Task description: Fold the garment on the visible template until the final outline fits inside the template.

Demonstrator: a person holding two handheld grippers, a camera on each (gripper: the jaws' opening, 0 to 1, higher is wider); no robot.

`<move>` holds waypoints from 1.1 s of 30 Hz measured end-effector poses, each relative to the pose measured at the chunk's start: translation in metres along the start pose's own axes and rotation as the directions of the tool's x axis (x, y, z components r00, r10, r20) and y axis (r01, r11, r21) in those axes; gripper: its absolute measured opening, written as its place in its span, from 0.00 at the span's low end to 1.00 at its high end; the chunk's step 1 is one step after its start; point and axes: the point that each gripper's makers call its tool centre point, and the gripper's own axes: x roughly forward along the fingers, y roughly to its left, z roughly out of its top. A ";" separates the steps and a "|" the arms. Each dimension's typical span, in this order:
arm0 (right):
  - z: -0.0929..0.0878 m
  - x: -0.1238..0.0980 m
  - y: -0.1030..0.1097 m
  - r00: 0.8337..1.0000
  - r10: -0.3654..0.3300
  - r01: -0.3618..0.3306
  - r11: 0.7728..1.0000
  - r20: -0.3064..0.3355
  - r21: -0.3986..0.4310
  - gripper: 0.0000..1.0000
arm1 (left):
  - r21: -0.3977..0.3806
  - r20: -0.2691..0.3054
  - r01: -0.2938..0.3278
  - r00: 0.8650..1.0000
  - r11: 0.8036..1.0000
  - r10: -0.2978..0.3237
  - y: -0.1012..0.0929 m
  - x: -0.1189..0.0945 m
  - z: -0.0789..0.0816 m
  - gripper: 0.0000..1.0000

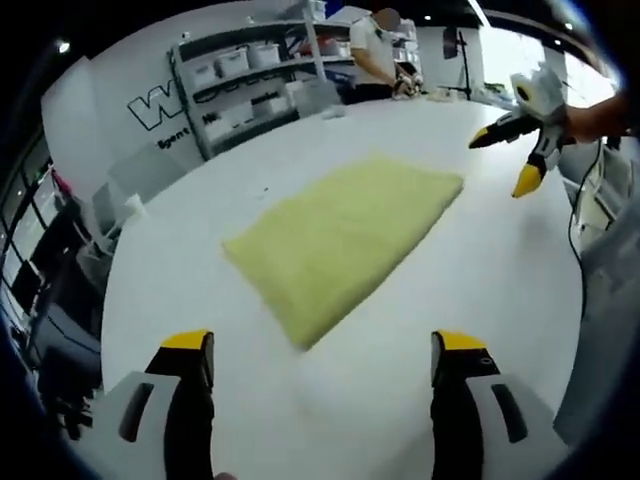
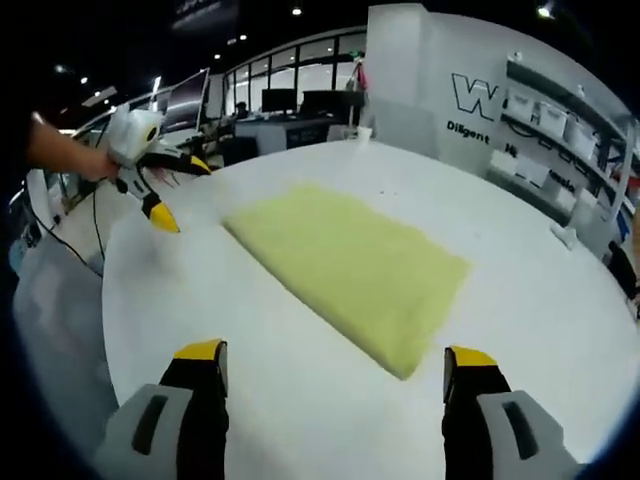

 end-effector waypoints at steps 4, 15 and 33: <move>0.003 -0.005 0.005 1.000 -0.004 0.004 1.000 0.021 0.007 0.94 | -0.026 0.007 -0.005 1.000 1.000 0.005 -0.007 -0.009 -0.006 0.95; 0.000 -0.028 0.020 0.998 -0.006 0.004 1.000 0.070 0.026 0.99 | -0.106 0.079 -0.022 0.996 0.994 0.031 -0.021 -0.043 -0.004 0.99; -0.005 -0.057 0.034 0.988 -0.041 0.026 0.995 0.146 0.099 0.99 | -0.174 0.115 -0.050 0.991 0.983 0.071 -0.047 -0.073 -0.020 0.99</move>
